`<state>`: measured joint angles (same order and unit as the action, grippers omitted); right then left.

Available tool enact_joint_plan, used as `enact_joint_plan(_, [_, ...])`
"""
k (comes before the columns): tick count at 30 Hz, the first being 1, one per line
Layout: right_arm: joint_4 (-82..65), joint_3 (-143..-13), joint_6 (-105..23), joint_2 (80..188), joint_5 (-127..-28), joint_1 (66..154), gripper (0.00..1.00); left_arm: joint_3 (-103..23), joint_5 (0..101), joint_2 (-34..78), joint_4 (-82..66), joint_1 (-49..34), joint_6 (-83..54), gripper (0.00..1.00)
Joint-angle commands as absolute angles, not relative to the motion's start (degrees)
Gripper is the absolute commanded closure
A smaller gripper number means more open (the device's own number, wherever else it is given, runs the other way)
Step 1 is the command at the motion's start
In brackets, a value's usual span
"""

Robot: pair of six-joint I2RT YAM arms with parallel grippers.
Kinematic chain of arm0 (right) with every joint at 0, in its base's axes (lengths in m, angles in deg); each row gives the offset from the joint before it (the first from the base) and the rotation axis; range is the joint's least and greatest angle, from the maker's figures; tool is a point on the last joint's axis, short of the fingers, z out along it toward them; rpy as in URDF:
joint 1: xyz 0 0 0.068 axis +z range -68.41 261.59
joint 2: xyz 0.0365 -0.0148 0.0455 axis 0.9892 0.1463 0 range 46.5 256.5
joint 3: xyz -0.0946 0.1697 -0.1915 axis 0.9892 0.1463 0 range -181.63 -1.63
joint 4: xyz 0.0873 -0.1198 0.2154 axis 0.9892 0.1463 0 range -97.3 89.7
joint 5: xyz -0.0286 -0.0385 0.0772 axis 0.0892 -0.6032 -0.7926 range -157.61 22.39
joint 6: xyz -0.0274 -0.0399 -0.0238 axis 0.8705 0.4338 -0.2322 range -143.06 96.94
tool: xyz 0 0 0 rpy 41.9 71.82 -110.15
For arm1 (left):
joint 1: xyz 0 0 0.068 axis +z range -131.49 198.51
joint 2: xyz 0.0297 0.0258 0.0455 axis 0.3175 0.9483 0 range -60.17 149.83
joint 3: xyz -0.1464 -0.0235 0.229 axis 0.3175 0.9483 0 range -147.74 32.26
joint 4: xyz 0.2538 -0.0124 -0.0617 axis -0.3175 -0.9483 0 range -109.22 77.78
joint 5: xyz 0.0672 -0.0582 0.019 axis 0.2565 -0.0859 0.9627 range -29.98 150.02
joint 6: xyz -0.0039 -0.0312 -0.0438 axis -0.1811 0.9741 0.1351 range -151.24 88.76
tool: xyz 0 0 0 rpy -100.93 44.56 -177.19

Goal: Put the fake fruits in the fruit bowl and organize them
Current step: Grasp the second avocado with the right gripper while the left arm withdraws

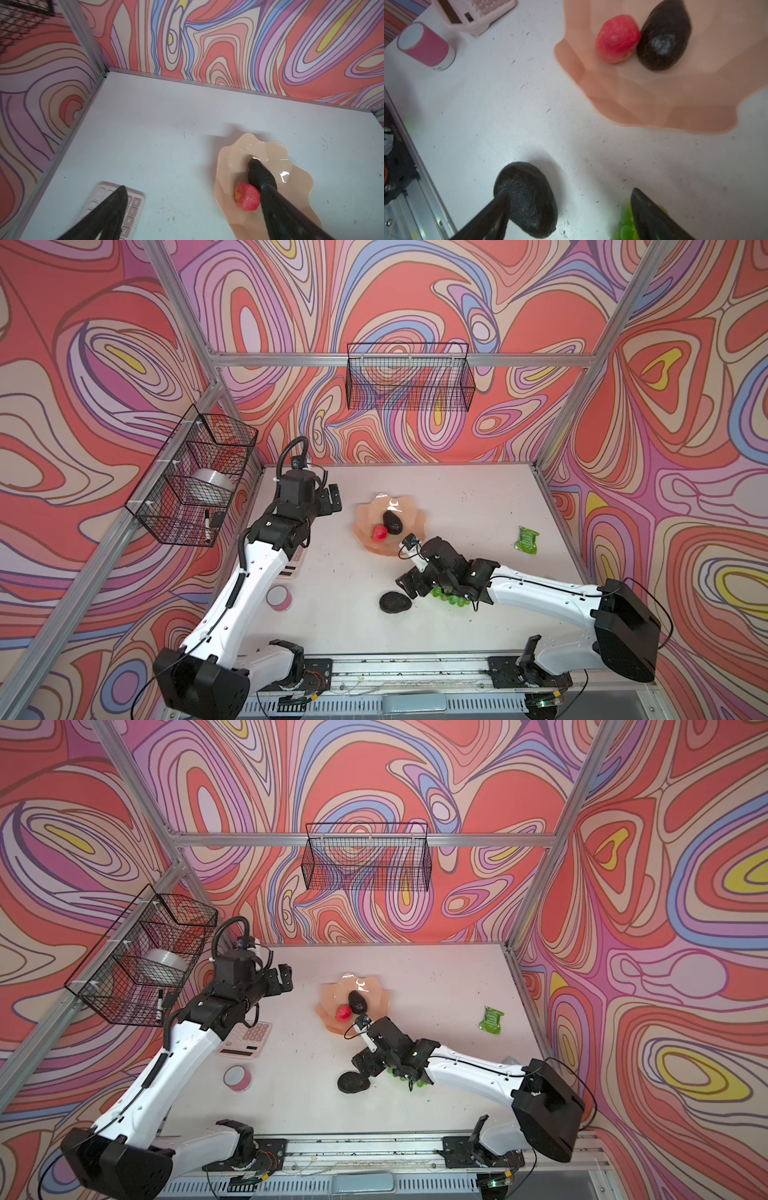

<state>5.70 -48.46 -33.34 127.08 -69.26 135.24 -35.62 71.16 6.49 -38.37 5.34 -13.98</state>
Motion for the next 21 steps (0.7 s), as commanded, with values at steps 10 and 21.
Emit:
enact_joint_plan(10, [0.7,-49.8,-31.2,137.5,-71.1,142.4,0.08,-29.4,66.8,4.1,-35.4,12.0,-15.2,0.00])
enact_joint_plan(21, [-0.3,-52.4,-33.3,143.8,-69.6,142.5,0.14,-29.7,66.2,4.0,-36.5,13.2,-14.8,0.00])
